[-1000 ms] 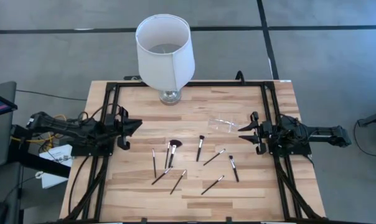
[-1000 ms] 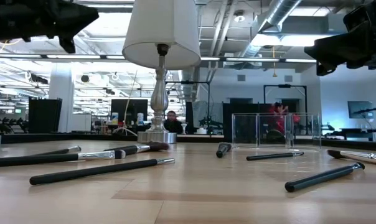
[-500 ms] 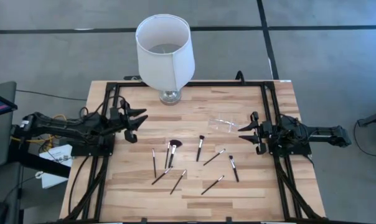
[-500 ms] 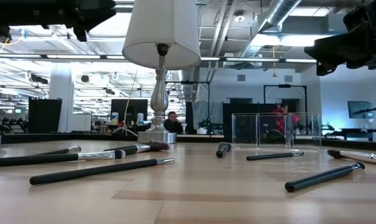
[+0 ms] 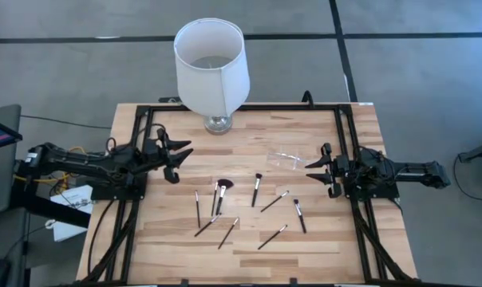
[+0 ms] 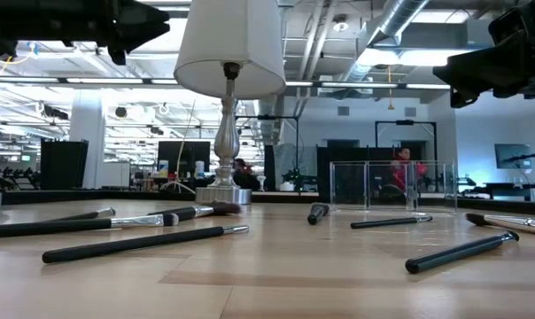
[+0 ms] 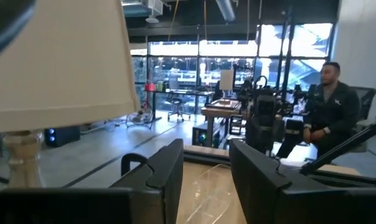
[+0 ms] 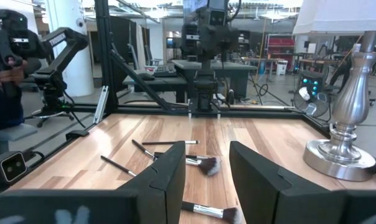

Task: Pick & Place Makeup Supplies
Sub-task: Put the black makeup brush into the transparent organizer

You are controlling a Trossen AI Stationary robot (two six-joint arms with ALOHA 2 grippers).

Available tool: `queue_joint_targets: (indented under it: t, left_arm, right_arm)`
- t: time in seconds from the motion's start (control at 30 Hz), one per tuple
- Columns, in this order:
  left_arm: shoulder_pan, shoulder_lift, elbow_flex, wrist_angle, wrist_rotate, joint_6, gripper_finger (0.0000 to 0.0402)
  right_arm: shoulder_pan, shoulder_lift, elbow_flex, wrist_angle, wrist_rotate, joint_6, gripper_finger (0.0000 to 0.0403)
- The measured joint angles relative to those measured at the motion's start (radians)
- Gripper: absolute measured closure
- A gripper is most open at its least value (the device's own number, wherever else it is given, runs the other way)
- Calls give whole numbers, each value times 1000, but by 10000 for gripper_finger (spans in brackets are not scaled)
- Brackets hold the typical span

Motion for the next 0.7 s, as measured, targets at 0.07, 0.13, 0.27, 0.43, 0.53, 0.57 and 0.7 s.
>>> queue_joint_targets:
  t: [0.07, 0.13, 0.27, 0.43, 0.53, 0.57, 0.7]
  left_arm:
    - [4, 18, 0, -1, -4, -15, 275]
    - [4, 48, 0, -1, 14, -74, 275]
    - [-1, 160, 0, -24, 104, -255, 275]
    - [-12, 368, 0, -32, 118, -387, 275]
    - [-12, 474, 0, -31, 119, -447, 275]
    - [-12, 501, 0, -32, 119, -464, 275]
    - [-12, 567, 0, -25, 118, -517, 275]
  right_arm:
    - [0, 0, 0, 0, 0, 0, 286]
    - [0, 0, 0, 0, 0, 0, 286]
    - [-2, 0, 0, 11, 1, 0, 286]
    - [-3, 0, 0, 10, 1, 0, 286]
    - [-3, 0, 0, 12, 1, 3, 286]
    - [-2, 0, 0, 18, 0, 37, 286]
    - [6, 0, 0, 80, 4, 309, 286]
